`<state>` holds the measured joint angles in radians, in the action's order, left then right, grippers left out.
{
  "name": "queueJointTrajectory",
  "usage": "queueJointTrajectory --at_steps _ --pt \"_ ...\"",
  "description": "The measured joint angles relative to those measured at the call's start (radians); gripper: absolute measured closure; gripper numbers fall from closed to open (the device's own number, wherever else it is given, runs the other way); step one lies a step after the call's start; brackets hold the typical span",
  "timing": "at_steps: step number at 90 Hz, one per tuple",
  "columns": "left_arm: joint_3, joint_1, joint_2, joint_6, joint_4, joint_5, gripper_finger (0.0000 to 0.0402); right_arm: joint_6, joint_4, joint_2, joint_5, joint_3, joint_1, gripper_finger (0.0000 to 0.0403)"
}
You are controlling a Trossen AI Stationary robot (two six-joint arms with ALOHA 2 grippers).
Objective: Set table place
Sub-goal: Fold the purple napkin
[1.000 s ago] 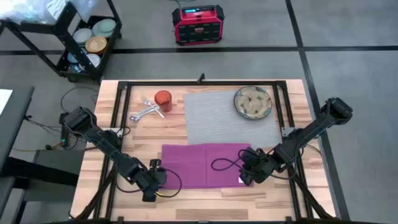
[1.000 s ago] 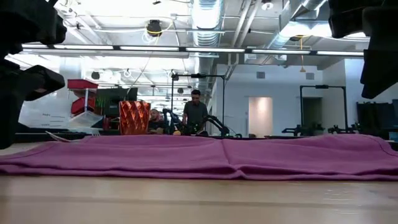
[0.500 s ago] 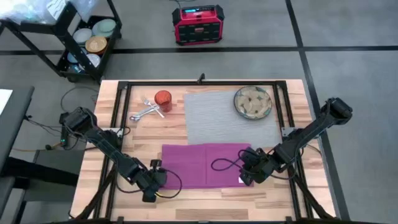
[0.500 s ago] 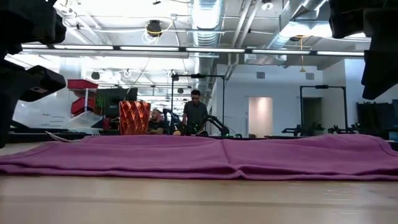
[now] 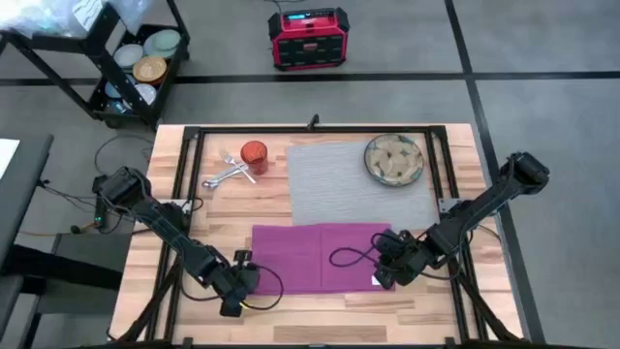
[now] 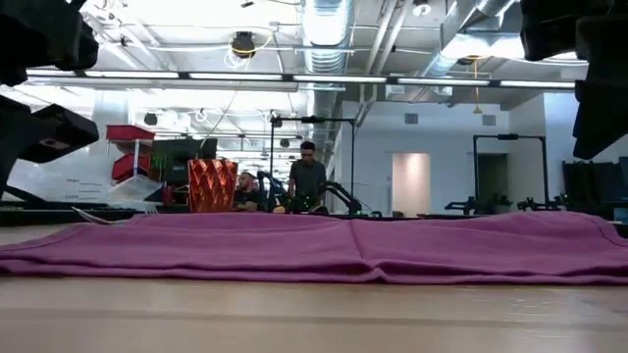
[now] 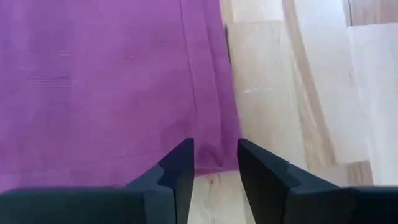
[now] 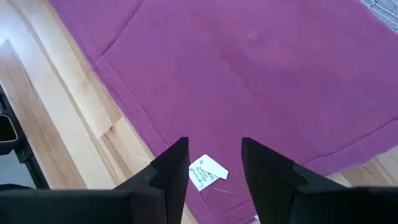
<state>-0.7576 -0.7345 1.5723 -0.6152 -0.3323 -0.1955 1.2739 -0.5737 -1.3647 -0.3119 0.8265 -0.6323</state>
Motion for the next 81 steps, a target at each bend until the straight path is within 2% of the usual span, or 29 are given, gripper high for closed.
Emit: queueJointTrajectory --at_steps 20,63,71,81 --pt "0.037 0.013 -0.001 -0.024 0.022 -0.002 0.0294 0.000 -0.003 0.000 0.000 0.000 0.000 0.0270" --pt "0.037 0.055 -0.001 -0.009 0.043 0.000 0.0296 0.001 -0.002 0.000 0.000 0.000 0.000 0.0270" --pt "0.036 0.056 -0.001 -0.009 0.041 0.009 0.0313 0.001 -0.002 0.000 0.000 0.000 0.000 0.0270" --pt "0.036 0.057 -0.011 -0.016 0.030 0.033 0.0371 0.001 -0.002 0.000 0.000 0.000 0.000 0.0270"
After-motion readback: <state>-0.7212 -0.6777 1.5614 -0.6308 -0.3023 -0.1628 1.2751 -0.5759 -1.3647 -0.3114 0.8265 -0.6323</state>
